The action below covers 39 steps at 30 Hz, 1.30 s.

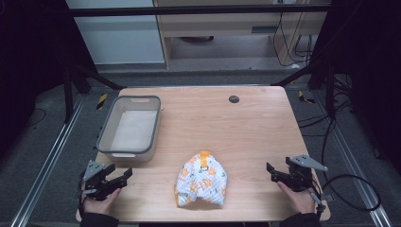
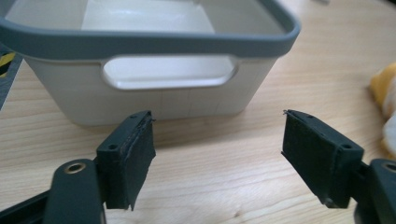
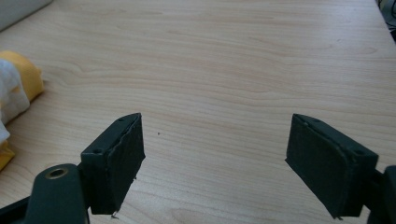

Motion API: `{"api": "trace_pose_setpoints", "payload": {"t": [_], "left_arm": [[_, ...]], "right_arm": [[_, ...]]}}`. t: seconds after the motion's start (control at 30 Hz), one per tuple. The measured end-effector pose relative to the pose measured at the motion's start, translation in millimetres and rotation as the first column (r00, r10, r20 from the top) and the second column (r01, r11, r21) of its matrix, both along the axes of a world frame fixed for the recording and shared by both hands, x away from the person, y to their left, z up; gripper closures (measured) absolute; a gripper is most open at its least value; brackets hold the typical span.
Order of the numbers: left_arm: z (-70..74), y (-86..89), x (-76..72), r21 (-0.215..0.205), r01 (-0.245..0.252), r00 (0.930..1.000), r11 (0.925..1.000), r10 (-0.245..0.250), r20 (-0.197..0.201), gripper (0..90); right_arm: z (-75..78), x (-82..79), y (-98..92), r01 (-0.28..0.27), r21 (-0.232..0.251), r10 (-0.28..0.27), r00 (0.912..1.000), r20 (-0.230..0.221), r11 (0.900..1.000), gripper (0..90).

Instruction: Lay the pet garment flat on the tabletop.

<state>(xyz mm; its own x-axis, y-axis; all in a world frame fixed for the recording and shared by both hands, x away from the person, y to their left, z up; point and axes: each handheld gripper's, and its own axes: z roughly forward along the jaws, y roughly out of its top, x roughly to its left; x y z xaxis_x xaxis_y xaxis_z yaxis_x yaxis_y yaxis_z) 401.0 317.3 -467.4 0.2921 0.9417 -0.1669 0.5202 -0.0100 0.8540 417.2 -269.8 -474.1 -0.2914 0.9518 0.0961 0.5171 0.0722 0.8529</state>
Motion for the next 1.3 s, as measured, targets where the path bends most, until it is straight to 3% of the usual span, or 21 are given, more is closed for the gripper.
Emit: {"api": "trace_pose_setpoints", "payload": {"t": [0.13, 0.27, 0.6, 0.67, 0.83, 1.03, 1.13, 1.3], "left_arm": [[2.5, -1.4, -3.8, -0.015, 0.0, 1.0, 0.9999, 0.0, 0.004, 27.7], [4.3, -5.8, -4.8, -0.015, 0.027, 0.9996, 0.9995, -0.027, -0.007, 28.2], [19.4, -12.6, -3.8, -0.011, 0.064, 0.9978, 0.9979, -0.064, 0.019, 29.5], [27.7, -13.8, -0.6, -0.03, 0.071, 0.9972, 0.997, -0.07, 0.024, 29.5], [47.9, -17.6, 6.3, -0.02, 0.085, 0.9945, 0.9962, -0.084, 0.063, 29.6], [73.9, -28.8, 20.6, -0.039, 0.116, 0.9889, 0.9925, -0.112, 0.098, 29.4], [79.9, -38.6, 27.7, -0.041, 0.133, 0.9858, 0.9903, -0.128, 0.11, 29.5], [77.4, -55.1, 38.0, -0.066, 0.163, 0.9824, 0.9844, -0.156, 0.103, 30.9]], "right_arm": [[-3.5, 1.1, 2.5, -0.025, 0.019, 0.025, 0.9994, -0.025, 1.0, 22.2], [-1.9, 0.1, 3.3, -0.039, 0.043, 0.039, 0.9992, -0.005, 0.998, 25.0], [14.0, 1.8, 14.0, -0.093, 0.024, 0.092, 0.9953, 0.03, 0.995, 25.9], [21.3, 3.2, 16.0, -0.102, 0.018, 0.101, 0.994, 0.042, 0.995, 25.9], [38.5, 9.5, 18.7, -0.118, 0.029, 0.116, 0.991, 0.067, 0.993, 25.5], [56.0, 20.7, 27.4, -0.134, 0.057, 0.128, 0.987, 0.097, 0.989, 24.6], [62.0, 26.6, 35.7, -0.151, 0.07, 0.143, 0.9839, 0.107, 0.986, 24.6], [64.1, 32.5, 49.7, -0.179, 0.056, 0.173, 0.9802, 0.097, 0.982, 24.8]]}}
